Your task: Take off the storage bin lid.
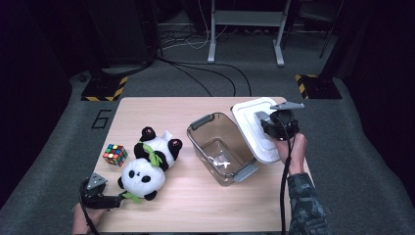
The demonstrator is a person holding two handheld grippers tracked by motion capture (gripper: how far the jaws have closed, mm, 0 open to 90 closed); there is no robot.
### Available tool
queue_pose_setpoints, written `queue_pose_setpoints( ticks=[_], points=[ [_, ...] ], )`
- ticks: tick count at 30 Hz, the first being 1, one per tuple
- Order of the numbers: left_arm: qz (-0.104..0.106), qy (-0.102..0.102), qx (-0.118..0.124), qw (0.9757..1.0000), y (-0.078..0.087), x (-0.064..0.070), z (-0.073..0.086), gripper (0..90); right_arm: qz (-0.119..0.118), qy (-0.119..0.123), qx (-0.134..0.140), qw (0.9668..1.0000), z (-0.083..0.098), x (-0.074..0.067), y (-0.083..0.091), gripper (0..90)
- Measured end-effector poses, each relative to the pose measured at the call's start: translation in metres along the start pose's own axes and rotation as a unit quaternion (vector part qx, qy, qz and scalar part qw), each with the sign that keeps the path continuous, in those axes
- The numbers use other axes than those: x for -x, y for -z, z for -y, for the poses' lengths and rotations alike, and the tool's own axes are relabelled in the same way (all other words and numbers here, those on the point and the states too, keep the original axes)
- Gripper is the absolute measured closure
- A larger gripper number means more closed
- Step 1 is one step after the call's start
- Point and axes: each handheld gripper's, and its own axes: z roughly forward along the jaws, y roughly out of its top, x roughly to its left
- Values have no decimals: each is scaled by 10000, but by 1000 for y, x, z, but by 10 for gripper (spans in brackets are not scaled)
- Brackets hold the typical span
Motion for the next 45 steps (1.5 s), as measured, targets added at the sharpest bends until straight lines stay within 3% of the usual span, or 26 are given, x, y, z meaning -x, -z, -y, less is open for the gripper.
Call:
queue_pose_setpoints(
  ticks=[20,45],
  points=[
    [-1,0,0,10000,0,0,0,0,281,-285,-79,9992,10,28,-7,666],
    [-1,-1,-2,10000,0,0,0,0,784,-711,-251,9941,32,49,-28,666]
  ],
)
